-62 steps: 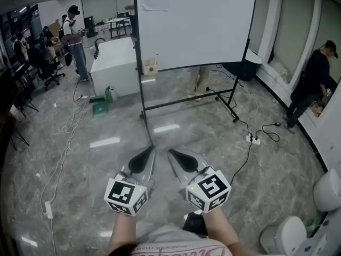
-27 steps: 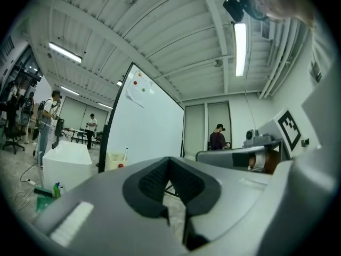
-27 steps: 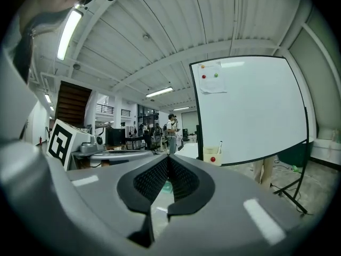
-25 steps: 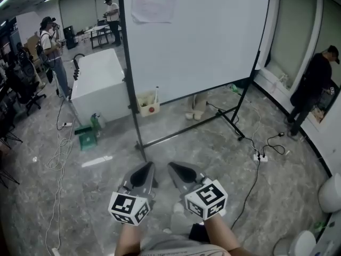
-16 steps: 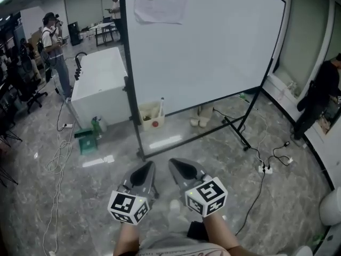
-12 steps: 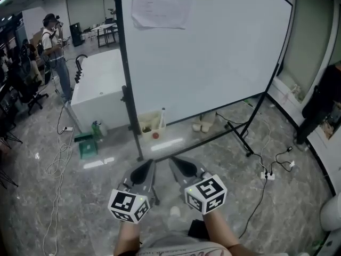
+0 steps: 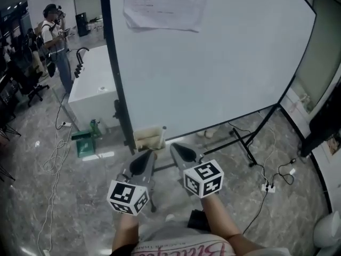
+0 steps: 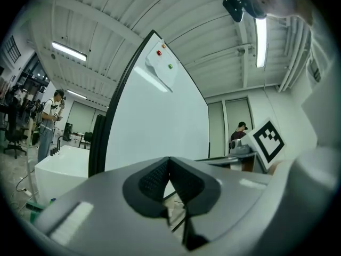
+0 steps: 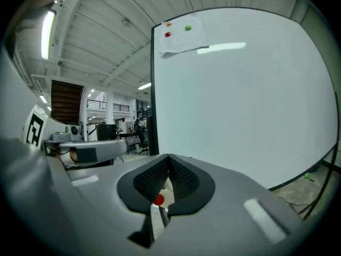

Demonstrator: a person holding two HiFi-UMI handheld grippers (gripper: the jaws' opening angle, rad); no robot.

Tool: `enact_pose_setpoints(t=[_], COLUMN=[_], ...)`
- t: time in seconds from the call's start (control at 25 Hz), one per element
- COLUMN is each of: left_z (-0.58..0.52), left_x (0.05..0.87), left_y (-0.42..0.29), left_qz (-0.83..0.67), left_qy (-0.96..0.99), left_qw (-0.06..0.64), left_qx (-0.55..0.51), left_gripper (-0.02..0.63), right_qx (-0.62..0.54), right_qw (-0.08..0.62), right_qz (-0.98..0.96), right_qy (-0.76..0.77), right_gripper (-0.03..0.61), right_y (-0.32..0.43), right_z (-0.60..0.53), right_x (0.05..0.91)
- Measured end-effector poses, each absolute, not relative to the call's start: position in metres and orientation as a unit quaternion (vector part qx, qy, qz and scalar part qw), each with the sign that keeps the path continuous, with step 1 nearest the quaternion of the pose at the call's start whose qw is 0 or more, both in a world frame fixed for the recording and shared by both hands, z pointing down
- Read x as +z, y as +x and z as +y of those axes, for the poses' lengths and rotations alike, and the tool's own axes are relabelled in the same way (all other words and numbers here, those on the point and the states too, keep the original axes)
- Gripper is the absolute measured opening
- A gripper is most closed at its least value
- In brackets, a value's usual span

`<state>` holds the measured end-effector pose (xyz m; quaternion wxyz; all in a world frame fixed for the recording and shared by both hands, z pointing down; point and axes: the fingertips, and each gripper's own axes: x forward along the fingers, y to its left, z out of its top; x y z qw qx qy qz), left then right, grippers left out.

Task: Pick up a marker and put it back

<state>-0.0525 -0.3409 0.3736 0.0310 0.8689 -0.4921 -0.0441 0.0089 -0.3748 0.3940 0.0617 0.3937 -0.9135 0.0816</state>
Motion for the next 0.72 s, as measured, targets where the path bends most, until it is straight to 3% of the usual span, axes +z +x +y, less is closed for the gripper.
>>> enact_pose_setpoints(t=[0.12, 0.24, 0.44, 0.56, 0.72], left_z=[-0.358, -0.372, -0.392, -0.399, -0.404], left_x=[0.372, 0.37, 0.366, 0.367, 0.367], left_y=[-0.057, -0.063, -0.072, -0.078, -0.086], left_qz=[-0.496, -0.499, -0.5, -0.496, -0.495], left_qy=[0.867, 0.865, 0.865, 0.867, 0.868], left_qw=[0.03, 0.027, 0.023, 0.025, 0.03], left_qx=[-0.039, -0.035, -0.032, -0.027, -0.025], left_gripper=[0.0, 0.0, 0.0, 0.0, 0.0], right_qx=[0.099, 0.119, 0.151, 0.19, 0.211], right_qw=[0.072, 0.088, 0.105, 0.088, 0.065], right_qz=[-0.912, -0.912, -0.902, -0.901, -0.907], right_qy=[0.392, 0.384, 0.39, 0.38, 0.359], right_gripper=[0.003, 0.081, 0.112, 0.115, 0.067], right_y=[0.004, -0.005, -0.013, -0.021, -0.03], right_z=[-0.402, -0.421, -0.449, -0.459, -0.458], right_x=[0.407, 0.423, 0.447, 0.455, 0.45])
